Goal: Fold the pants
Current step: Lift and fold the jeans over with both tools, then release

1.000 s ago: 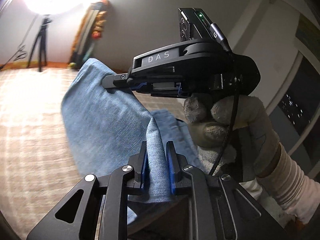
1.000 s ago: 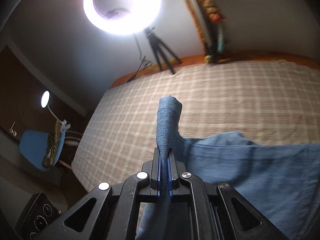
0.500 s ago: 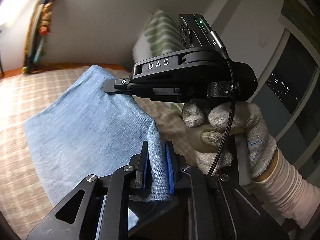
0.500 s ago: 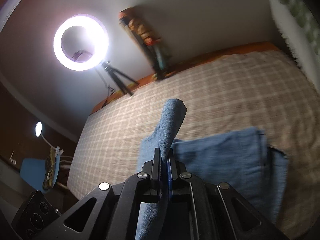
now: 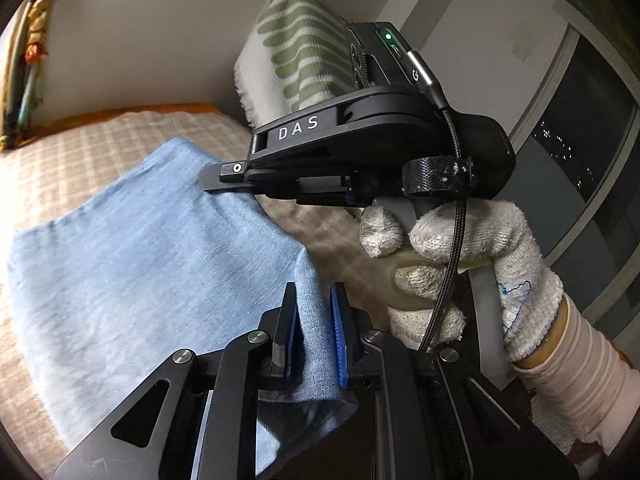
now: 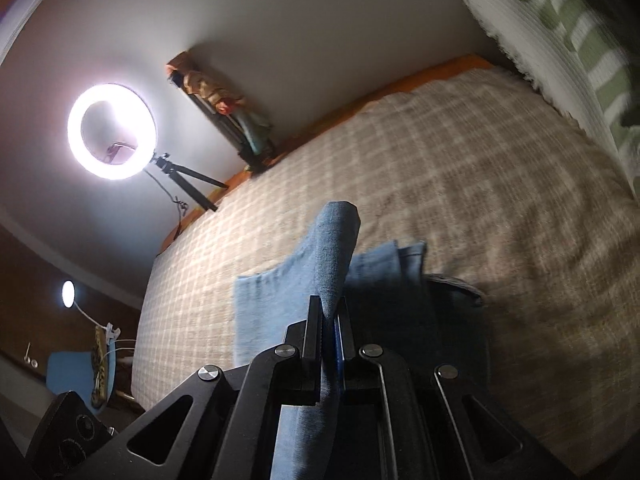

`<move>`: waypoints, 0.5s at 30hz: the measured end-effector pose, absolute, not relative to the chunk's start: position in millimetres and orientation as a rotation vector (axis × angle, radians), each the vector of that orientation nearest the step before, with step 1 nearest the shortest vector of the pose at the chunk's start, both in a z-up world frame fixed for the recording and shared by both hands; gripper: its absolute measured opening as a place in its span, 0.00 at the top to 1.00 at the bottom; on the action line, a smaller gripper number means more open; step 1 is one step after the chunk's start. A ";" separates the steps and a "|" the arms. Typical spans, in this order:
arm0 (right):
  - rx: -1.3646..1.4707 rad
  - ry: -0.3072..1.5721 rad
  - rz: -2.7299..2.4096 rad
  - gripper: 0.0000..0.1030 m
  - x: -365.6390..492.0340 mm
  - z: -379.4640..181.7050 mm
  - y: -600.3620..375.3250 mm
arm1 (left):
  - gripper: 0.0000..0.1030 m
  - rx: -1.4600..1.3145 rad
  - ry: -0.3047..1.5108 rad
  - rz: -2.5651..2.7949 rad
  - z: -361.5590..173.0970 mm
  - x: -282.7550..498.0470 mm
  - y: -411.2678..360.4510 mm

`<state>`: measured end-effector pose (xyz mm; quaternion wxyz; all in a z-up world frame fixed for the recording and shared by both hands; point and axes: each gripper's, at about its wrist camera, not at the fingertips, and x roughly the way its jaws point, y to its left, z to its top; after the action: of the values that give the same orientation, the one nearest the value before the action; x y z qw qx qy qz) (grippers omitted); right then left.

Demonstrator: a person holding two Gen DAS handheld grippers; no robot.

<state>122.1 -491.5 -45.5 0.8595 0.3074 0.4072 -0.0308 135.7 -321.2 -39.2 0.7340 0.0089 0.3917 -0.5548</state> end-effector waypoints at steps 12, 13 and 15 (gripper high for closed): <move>0.671 0.896 -0.115 0.98 119.8 -80.4 -517.9 | 0.87 0.027 0.936 -1.240 -65.8 140.6 -336.6; 0.668 0.896 -0.122 0.98 119.3 -80.7 -519.5 | 0.87 0.021 0.944 -1.245 -67.2 141.4 -338.9; 0.654 0.899 -0.136 0.98 117.0 -80.4 -522.6 | 0.84 0.015 0.955 -1.253 -70.7 141.9 -342.5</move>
<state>117.0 -522.6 -80.4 0.8472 0.3102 0.4265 -0.0643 141.9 -342.5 -70.7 0.7053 0.0069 0.4297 -0.5637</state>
